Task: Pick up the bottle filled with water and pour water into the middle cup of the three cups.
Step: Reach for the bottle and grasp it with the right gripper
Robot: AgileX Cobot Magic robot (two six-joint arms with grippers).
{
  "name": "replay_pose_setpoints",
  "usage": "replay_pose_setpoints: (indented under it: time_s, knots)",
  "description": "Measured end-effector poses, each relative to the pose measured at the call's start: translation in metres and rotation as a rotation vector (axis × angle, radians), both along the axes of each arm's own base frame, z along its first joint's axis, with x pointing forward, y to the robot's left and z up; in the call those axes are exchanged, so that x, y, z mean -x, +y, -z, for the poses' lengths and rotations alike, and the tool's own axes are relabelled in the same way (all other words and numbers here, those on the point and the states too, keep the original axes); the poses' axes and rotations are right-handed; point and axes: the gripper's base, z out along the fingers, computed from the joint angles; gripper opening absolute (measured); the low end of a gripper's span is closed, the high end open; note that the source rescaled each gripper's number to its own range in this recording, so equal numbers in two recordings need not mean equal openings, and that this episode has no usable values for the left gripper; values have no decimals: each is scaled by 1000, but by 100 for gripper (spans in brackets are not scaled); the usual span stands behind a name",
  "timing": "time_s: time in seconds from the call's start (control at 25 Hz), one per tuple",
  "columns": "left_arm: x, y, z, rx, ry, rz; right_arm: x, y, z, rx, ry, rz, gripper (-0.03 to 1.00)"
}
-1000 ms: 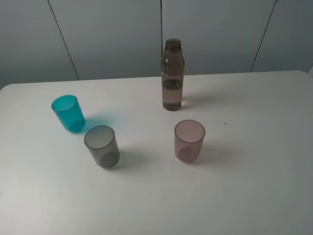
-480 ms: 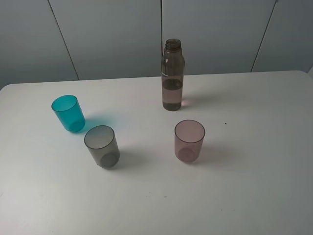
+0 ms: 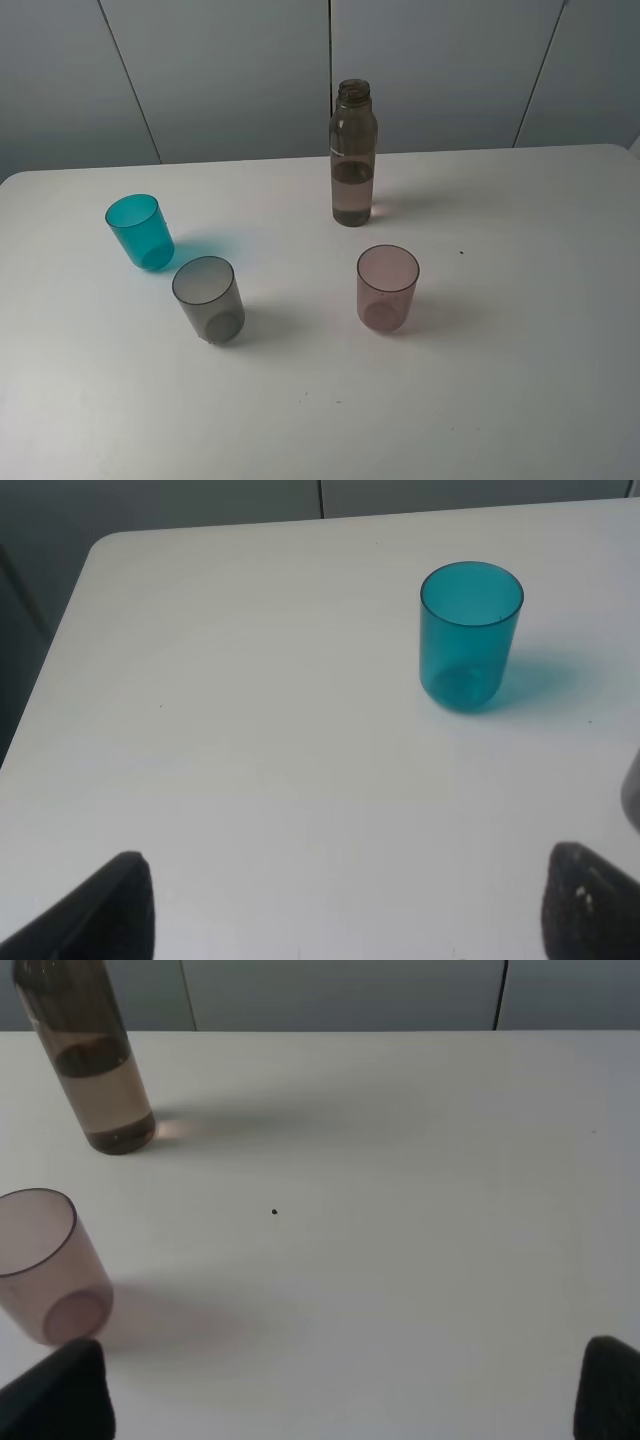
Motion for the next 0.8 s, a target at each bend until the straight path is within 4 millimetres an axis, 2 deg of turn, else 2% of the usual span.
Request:
replay_pose_setpoints:
  time_s: [0.48,0.6,0.68,0.8]
  knots:
    - [0,0,0,0,0,0,0,0,0,0,0,0,100]
    - [0,0,0,0,0,0,-6,1,0,-2,38,-3,100]
    - [0,0,0,0,0,0,-13,2,-5,-8,78,-7,100]
    - [0,0,0,0,0,0,-26,2,-25,-7,105,-6,100]
